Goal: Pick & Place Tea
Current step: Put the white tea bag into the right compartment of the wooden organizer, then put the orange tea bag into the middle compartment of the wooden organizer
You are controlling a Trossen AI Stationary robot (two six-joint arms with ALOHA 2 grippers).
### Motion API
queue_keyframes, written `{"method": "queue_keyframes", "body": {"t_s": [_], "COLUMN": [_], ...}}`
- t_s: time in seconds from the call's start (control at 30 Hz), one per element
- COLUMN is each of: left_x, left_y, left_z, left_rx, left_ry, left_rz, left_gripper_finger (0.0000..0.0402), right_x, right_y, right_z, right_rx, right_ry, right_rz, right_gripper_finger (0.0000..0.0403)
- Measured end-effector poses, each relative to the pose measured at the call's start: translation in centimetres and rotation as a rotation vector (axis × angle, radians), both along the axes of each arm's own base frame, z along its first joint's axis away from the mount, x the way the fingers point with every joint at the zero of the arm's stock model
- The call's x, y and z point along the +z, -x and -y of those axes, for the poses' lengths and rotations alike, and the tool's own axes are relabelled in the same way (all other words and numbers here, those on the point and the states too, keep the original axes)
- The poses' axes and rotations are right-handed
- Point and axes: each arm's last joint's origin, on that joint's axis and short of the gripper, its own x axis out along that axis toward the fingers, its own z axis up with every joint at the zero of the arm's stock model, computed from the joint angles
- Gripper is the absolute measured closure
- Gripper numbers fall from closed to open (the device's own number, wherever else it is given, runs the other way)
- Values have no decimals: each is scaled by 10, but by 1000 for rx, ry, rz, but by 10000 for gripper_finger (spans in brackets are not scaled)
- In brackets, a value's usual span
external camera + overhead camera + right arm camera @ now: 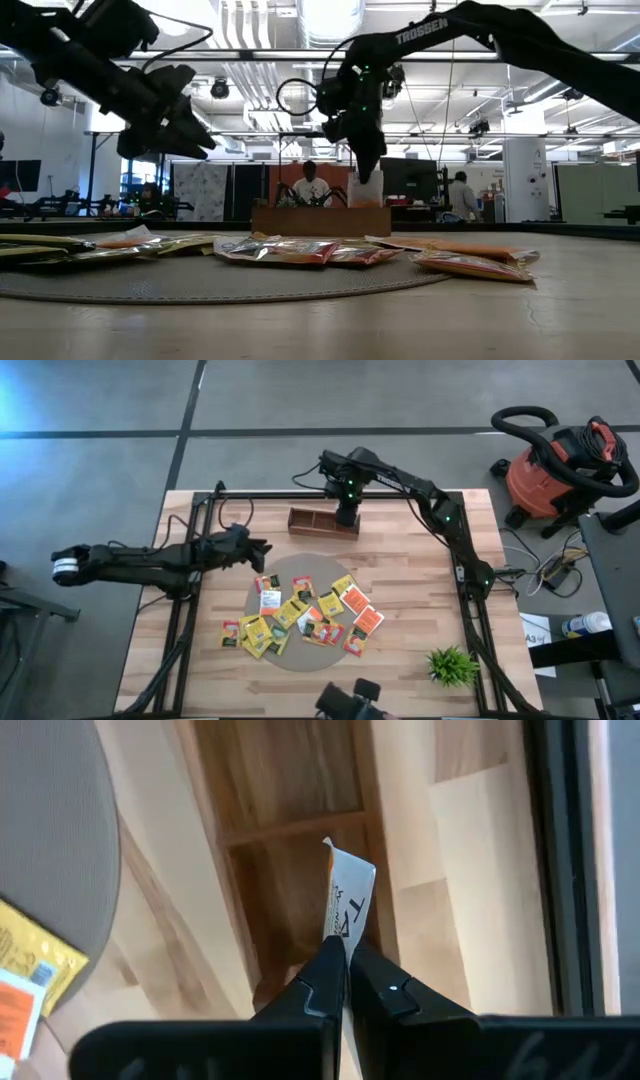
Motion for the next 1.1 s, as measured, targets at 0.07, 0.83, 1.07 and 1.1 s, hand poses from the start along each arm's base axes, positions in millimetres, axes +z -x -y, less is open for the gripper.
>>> {"method": "queue_keyframes", "body": {"t_s": [0.07,0.83,1.07,1.1], "left_x": [0,0,0,0], "left_y": [0,0,0,0], "left_z": [0,-1,-1,-1], "left_rx": [-11,-41,-40,-40], "left_ry": [-20,-75,-75,-75], "left_rz": [-9,-49,-49,-50], "left_gripper_finger": [264,264,264,264], "right_x": [-1,-32,-27,-24], "right_y": [-1,-9,-11,-11], "right_z": [0,8,9,9], "right_rx": [0,46,46,46], "right_ry": [0,76,87,93], "right_rz": [0,-34,-16,-8], "right_gripper_finger": [394,332,275,270]}}
